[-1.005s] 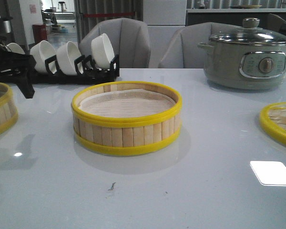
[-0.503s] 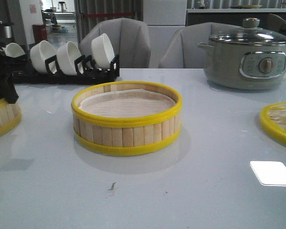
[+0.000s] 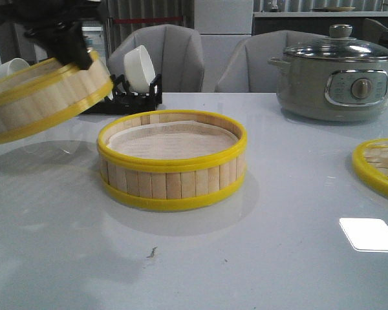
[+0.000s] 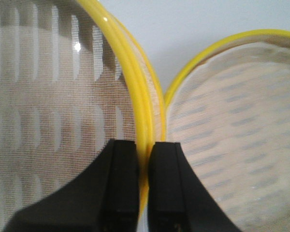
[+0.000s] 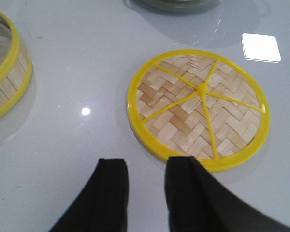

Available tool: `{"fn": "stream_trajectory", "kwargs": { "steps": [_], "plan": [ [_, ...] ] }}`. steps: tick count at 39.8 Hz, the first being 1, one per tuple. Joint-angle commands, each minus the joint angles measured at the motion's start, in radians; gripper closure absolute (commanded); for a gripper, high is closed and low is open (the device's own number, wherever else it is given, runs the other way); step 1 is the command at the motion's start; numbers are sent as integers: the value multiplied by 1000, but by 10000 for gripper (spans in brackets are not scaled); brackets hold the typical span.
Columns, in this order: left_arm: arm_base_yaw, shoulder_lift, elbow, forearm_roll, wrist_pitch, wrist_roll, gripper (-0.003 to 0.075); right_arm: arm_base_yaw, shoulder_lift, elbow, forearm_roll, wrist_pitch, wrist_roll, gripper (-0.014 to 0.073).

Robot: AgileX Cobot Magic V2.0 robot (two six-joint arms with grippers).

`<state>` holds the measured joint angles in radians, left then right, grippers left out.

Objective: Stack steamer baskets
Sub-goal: 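Carry the basket over the centre basket and lower it on top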

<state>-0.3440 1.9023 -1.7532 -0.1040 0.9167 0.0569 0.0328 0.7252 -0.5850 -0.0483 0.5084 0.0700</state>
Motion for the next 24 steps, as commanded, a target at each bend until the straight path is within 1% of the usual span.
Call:
{"fn": "stream_trajectory", "kwargs": {
  "steps": [1,9,14,18,24],
  "plan": [
    [-97,-72,-64,-4,-29,0,631,1,0,-37,-17,-81,-4,281],
    [-283,-55,-66,-6,-32,-4,631,1,0,-37,-17,-81,-4,281],
    [-367,-24,-66,-2,-35,-4,631,1,0,-37,-17,-81,-4,281],
    [-410,-4,-66,3,-40,-4,631,1,0,-37,-17,-81,-4,281],
    [-432,22,-66,8,-40,-30,631,1,0,-37,-17,-80,-4,281]
  ]
}}
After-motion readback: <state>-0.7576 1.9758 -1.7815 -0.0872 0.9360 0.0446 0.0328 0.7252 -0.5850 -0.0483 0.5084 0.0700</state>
